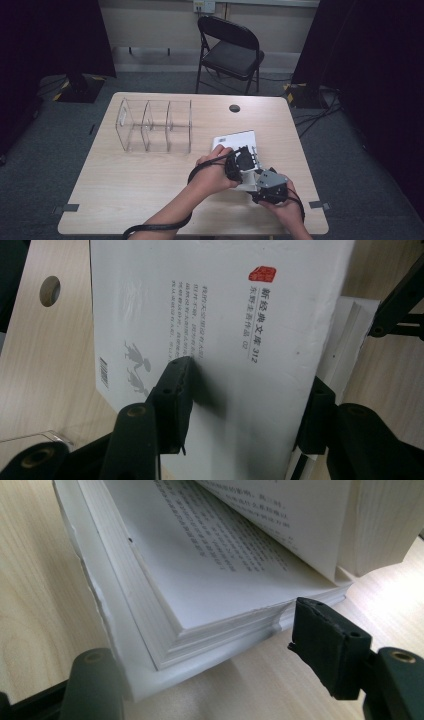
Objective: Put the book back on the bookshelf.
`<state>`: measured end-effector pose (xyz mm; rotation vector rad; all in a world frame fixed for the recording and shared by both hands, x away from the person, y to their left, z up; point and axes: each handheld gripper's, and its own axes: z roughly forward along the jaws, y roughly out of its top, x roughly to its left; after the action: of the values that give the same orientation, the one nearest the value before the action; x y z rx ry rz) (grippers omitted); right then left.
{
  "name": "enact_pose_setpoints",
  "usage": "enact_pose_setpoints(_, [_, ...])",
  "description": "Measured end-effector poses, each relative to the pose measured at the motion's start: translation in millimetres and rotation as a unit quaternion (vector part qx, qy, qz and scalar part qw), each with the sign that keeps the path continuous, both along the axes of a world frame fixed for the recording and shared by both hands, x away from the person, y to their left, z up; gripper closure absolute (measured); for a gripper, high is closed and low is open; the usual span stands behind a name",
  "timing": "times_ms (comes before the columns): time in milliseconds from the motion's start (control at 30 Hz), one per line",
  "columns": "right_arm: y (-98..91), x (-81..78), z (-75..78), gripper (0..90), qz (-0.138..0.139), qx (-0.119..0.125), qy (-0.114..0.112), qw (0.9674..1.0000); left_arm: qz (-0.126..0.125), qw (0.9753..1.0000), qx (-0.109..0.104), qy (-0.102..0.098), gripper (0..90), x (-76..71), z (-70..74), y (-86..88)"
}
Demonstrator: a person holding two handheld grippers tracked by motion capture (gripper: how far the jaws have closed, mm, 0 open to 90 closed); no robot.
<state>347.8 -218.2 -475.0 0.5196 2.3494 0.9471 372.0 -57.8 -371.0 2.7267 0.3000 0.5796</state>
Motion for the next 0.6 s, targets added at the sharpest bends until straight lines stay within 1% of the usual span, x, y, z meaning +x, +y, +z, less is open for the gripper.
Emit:
enact_pose_setpoints(33, [-0.1,0.2,1.0,30.4,0.004,-0.003,-0.005,1.0,-0.001,1.0,0.0,0.0,50.1,0.4,0.7,-0.3])
enact_pose_setpoints(67, [0.2,-0.9,3.1,30.4,0.01,-0.012,-0.015,0.9998,-0.003,1.0,0.002,0.001,50.1,0.7,1.7,-0.6])
enact_pose_setpoints(100, [0.2,-0.9,3.1,30.4,0.01,-0.012,-0.015,0.9998,-0.002,1.0,0.0,0.003,50.1,0.7,2.0,-0.8])
enact_pose_setpoints(133, [0.4,-1.4,4.0,30.5,0.013,-0.016,-0.021,0.9996,-0.001,1.0,0.002,0.006,50.1,0.7,2.8,-1.2])
enact_pose_setpoints(200, [0.7,-2.1,5.5,30.8,0.021,-0.024,-0.03,0.999,0.0,1.0,0.001,0.008,50.1,0.7,3.3,-1.6])
enact_pose_setpoints(233, [0.8,-2.2,6.3,32.9,0.027,-0.027,-0.033,0.9987,0.002,1.0,-0.001,0.007,50.0,0.6,3.6,-1.8])
enact_pose_setpoints(267, [2.9,-3.9,7.9,34.1,0.041,-0.034,-0.046,0.9975,-0.002,1.0,-0.002,0.006,50.0,1.4,4.2,-1.9])
enact_pose_setpoints(300, [4.6,-4.8,8.6,34.7,0.047,-0.041,-0.054,0.9966,0.003,0.9999,-0.009,0.012,50.0,1.2,3.8,-2.1])
enact_pose_setpoints(333, [4.6,-4.8,8.6,34.7,0.047,-0.041,-0.054,0.9966,0.003,0.9999,-0.01,0.012,50.0,1.3,4.0,-2.3])
enact_pose_setpoints(367, [5.8,-5.1,9.5,35.7,0.051,-0.052,-0.06,0.9955,0.0,0.9999,-0.007,0.011,50.0,1.6,4.4,-2.2])
enact_pose_setpoints(400, [6.8,-5.3,10.2,37.8,0.052,-0.06,-0.061,0.9949,0.001,0.9999,-0.01,0.013,49.9,1.6,4.1,-2.1])
enact_pose_setpoints(433, [7.5,-5.3,10.9,41.9,0.054,-0.073,-0.068,0.9935,0.0,0.9999,-0.01,0.013,49.6,1.7,4.3,-1.9])
enact_pose_setpoints(467, [8.2,-6.9,13.9,47.8,0.055,-0.091,-0.087,0.9905,-0.009,0.9996,-0.021,0.014,47.9,3.3,4.5,0.6])
enact_pose_setpoints(500, [8.2,-6.9,13.9,47.8,0.055,-0.091,-0.087,0.9905,-0.009,0.9996,-0.021,0.014,46.5,3.3,4.5,0.6])
enact_pose_setpoints(533, [7.7,-7.4,16.7,50.7,0.053,-0.089,-0.088,0.9907,-0.012,0.9993,-0.032,0.017,46.5,4.5,4.7,2.7])
enact_pose_setpoints(567, [5.8,-7.7,23.7,56.2,0.05,-0.087,-0.094,0.9906,-0.016,0.9981,-0.055,0.023,44.2,4.5,4.7,4.5])
enact_pose_setpoints(600, [5.1,-7.2,26.7,57.8,0.046,-0.086,-0.095,0.9907,-0.017,0.9961,-0.08,0.033,44.8,5.0,7.0,7.3])
